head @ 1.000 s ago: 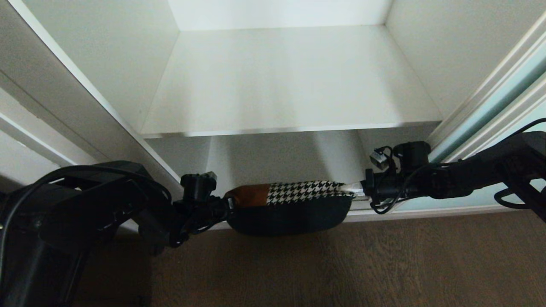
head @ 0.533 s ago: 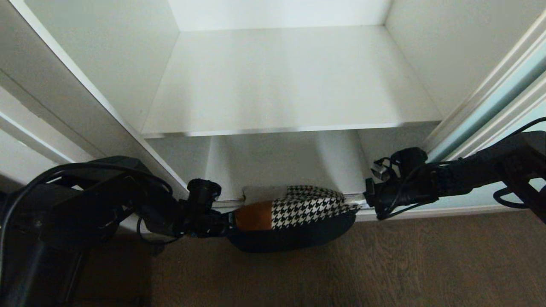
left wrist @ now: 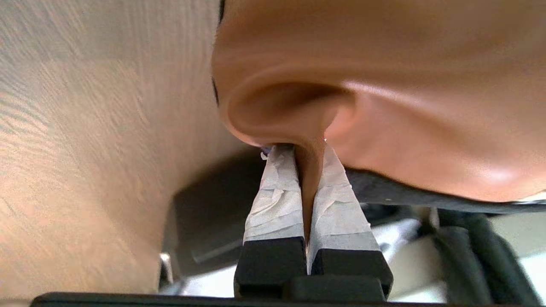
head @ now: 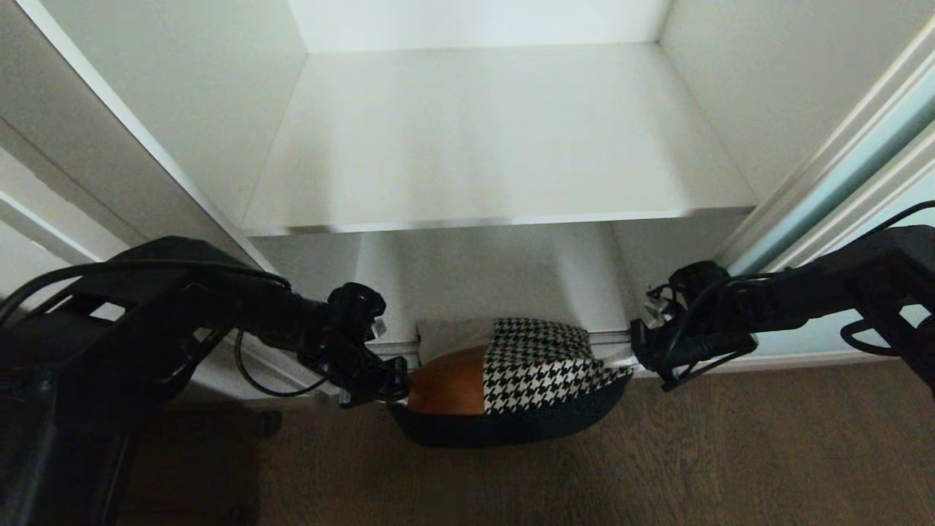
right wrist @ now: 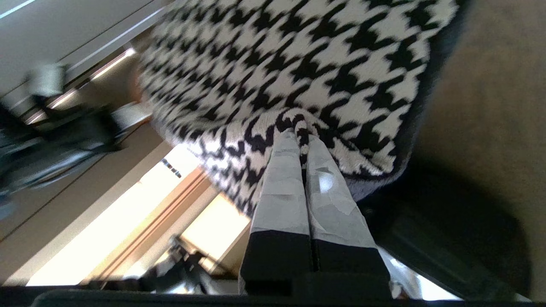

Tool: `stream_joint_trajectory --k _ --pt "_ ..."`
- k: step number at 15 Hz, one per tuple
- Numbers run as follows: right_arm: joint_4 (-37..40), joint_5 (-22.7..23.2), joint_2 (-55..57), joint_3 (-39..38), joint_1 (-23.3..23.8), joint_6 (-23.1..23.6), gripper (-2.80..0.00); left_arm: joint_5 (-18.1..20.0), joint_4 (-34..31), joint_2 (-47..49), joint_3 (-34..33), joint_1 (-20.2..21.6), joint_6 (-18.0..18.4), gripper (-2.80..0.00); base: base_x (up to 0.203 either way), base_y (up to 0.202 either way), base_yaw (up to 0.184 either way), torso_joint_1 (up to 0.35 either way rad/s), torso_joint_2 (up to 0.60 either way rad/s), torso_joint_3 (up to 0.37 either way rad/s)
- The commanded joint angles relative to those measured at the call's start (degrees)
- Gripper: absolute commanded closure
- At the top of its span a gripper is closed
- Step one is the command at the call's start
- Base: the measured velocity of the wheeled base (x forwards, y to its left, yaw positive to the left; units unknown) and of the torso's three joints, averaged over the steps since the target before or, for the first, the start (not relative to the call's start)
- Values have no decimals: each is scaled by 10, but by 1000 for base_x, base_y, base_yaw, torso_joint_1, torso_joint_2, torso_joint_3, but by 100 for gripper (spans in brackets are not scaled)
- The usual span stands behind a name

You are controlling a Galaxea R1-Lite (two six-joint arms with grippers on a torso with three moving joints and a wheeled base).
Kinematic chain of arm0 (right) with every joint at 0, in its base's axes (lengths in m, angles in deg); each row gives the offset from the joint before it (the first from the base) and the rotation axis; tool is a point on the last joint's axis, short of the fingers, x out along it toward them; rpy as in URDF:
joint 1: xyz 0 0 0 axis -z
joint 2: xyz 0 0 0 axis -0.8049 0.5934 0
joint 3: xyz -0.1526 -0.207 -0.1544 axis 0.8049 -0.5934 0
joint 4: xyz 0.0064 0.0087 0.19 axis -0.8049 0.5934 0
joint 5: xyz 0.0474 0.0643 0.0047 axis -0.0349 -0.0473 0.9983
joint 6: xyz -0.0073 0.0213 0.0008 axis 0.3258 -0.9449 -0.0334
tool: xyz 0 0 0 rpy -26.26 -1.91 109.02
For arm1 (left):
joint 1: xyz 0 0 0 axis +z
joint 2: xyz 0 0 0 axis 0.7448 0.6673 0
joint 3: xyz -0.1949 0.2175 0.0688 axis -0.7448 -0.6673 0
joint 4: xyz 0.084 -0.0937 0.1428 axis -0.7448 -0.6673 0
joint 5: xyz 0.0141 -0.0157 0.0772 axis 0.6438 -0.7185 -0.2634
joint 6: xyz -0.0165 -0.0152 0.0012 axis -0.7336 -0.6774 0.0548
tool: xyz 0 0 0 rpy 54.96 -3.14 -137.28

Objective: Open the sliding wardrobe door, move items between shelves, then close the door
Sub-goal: Place the pillow on the lower shelf

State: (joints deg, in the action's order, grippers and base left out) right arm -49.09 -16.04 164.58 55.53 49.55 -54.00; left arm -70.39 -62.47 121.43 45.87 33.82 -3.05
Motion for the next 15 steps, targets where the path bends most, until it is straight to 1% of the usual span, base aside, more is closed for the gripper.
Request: stream_joint_trajectory --k 1,4,6,7,9,13,15 --pt "0 -9 21 7 0 -2 0 0 -25 27 48 1 -44 0 0 0 0 0 0 0" --pt "2 -9 25 16 0 -3 0 -9 -32 27 58 1 -48 0 0 0 0 0 0 0" --pt "2 -8 25 14 0 -3 0 -18 -28 11 44 0 -44 0 0 0 0 0 0 0" --pt "1 -7 25 11 0 -4 0 -19 -22 3 31 0 -42 0 0 0 0 0 0 0" --pt "1 -7 25 10 0 -4 0 -19 -15 1 25 -1 -40 0 0 0 0 0 0 0" --pt "0 -6 20 19 0 -5 0 -20 -20 -2 19 -4 -39 0 0 0 0 0 0 0" --pt "0 -5 19 23 0 -7 0 -22 -25 1 16 -4 -28 0 0 0 0 0 0 0"
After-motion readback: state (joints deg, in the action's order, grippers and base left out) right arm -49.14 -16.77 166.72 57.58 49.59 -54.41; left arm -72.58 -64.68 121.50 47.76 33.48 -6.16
